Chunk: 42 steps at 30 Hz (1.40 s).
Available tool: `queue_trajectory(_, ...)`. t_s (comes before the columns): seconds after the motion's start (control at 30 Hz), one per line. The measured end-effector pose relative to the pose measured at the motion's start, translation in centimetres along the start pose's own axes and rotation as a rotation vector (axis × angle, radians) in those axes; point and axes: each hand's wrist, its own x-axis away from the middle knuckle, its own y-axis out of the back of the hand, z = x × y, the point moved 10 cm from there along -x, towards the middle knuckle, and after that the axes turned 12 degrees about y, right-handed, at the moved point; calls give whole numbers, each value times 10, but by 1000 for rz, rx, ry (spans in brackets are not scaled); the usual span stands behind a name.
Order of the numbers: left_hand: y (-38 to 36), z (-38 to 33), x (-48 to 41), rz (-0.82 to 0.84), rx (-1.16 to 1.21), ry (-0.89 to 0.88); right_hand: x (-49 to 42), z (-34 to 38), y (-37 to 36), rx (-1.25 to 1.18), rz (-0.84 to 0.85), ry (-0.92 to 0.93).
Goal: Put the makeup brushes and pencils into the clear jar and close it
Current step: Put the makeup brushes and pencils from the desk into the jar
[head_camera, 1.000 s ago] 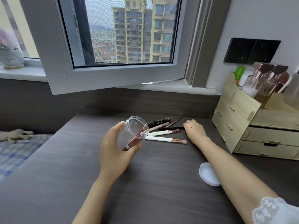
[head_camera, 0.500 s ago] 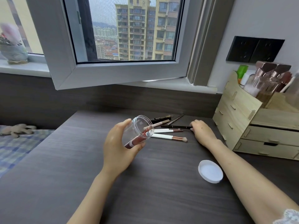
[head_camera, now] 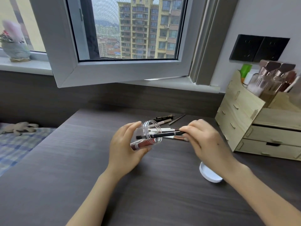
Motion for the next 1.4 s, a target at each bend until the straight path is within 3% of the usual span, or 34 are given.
queue_trajectory(0.3, -3, 2, 1, 20, -8, -33, -25, 26, -51, -202, 84, -31)
queue_trajectory(0.4, 4, 10, -4, -22, 9, 31, -22, -12, -44, -389, -64, -205)
queue_trajectory(0.47, 10, 17, -8, -53, 32, 83, -16, -55, -51, -291, -114, -358)
queue_trajectory(0.57, 17, 27, -11, -94, 99, 167, -14, -101, -104, -43, 169, -456)
queue_trajectory(0.7, 20, 34, -12, -111, 141, 215, -24, -117, -169, 92, 498, -347)
queue_trajectory(0.8, 21, 35, -11, -121, 141, 219, -39, -110, -195, 327, 663, -130)
queue_trajectory(0.97, 20, 33, -11, -124, 138, 198, -47, -93, -201, 611, 764, 137)
queue_trajectory(1.17, 18, 28, -12, -127, 116, 176, -46, -90, -194, 691, 687, 239)
queue_trajectory(1.27, 18, 28, -11, -129, 110, 177, -52, -97, -158, 545, 447, 88)
queue_trajectory(1.33, 19, 28, -11, -136, 110, 175, -51, -102, -112, 328, 175, -89)
queue_trajectory(1.4, 19, 28, -11, -135, 108, 169, -39, -102, -68, 110, 5, -261)
